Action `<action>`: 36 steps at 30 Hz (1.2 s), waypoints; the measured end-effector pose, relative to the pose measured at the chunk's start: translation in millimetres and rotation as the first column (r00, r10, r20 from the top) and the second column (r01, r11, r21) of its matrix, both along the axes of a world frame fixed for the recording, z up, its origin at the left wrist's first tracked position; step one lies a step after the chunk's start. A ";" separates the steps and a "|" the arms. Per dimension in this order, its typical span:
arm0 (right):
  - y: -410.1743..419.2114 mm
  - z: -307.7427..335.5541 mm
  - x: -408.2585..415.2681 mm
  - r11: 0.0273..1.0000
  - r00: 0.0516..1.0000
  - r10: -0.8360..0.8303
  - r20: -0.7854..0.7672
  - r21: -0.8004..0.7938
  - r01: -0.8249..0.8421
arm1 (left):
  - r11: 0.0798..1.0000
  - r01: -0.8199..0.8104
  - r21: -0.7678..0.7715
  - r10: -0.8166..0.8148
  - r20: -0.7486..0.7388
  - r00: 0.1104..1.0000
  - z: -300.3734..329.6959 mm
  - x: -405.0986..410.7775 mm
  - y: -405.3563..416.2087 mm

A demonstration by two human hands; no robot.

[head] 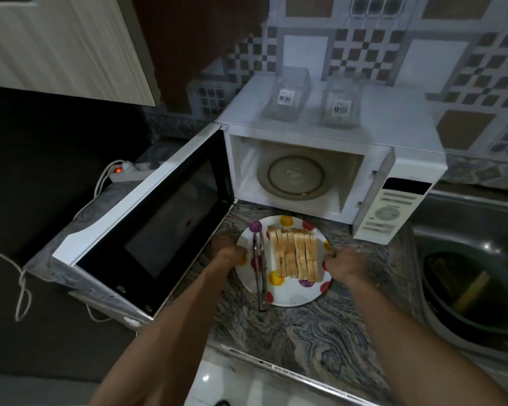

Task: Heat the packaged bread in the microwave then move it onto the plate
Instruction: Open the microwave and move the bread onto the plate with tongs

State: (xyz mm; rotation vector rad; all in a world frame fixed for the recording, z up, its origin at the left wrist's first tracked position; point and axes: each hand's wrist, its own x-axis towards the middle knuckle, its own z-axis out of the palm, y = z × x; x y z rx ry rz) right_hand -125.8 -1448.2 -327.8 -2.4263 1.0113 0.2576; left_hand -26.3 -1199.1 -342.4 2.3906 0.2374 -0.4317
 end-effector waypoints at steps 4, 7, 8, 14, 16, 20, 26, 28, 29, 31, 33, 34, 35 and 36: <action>-3.7 -11.8 3.2 0.999 1.000 0.013 0.012 0.049 -0.014 | 0.978 -0.059 -0.198 0.052 -0.040 0.998 4.6 -2.2 3.2; -9.5 -18.2 7.2 0.994 1.000 -0.013 0.011 0.112 0.011 | 0.988 -0.034 -0.149 0.031 -0.016 0.999 12.5 -7.7 1.4; -9.6 -18.0 8.4 0.992 1.000 -0.020 0.002 0.121 0.019 | 0.994 -0.049 -0.098 0.050 0.007 0.999 15.6 -10.1 0.0; -4.7 -16.2 11.1 0.973 0.997 -0.076 0.033 0.219 0.067 | 0.956 -0.231 -0.179 0.222 -0.069 0.973 8.7 -9.8 6.8; -1.5 -12.7 8.0 0.969 0.993 -0.100 0.059 0.231 0.084 | 0.947 -0.256 -0.196 0.244 -0.082 0.966 5.6 -12.8 9.6; 8.0 -7.6 -5.0 0.971 0.994 -0.089 0.069 0.229 0.071 | 0.867 -0.365 -0.339 0.341 -0.131 0.931 -6.0 -26.3 17.1; 38.2 1.0 -39.1 0.977 0.985 -0.095 0.144 0.201 0.065 | 0.835 -0.361 -0.416 0.298 -0.210 0.931 7.7 -62.8 40.0; 50.1 7.6 -55.8 0.972 0.981 -0.138 0.138 0.211 0.107 | 0.845 -0.335 -0.416 0.280 -0.189 0.941 1.3 -77.5 52.4; 52.7 11.7 -62.1 0.969 0.980 -0.147 0.134 0.217 0.116 | 0.850 -0.332 -0.409 0.279 -0.186 0.942 -5.1 -80.4 55.6; 62.1 17.2 -79.3 0.966 0.975 -0.160 0.152 0.225 0.123 | 0.830 -0.334 -0.446 0.262 -0.217 0.940 -29.6 -84.2 69.1; 78.5 24.2 -101.6 0.963 0.970 -0.172 0.169 0.237 0.130 | 0.830 -0.318 -0.459 0.222 -0.252 0.942 -16.8 -108.4 84.9; 83.8 24.4 -110.6 0.964 0.968 -0.178 0.179 0.230 0.134 | 0.832 -0.303 -0.465 0.211 -0.241 0.948 -3.9 -121.7 90.8; 90.9 26.9 -119.3 0.965 0.969 -0.179 0.173 0.221 0.138 | 0.835 -0.290 -0.467 0.207 -0.221 0.953 0.8 -130.1 96.8; 103.9 27.4 -130.8 0.967 0.970 -0.170 0.174 0.219 0.130 | 0.830 -0.283 -0.480 0.212 -0.199 0.957 2.4 -141.8 109.4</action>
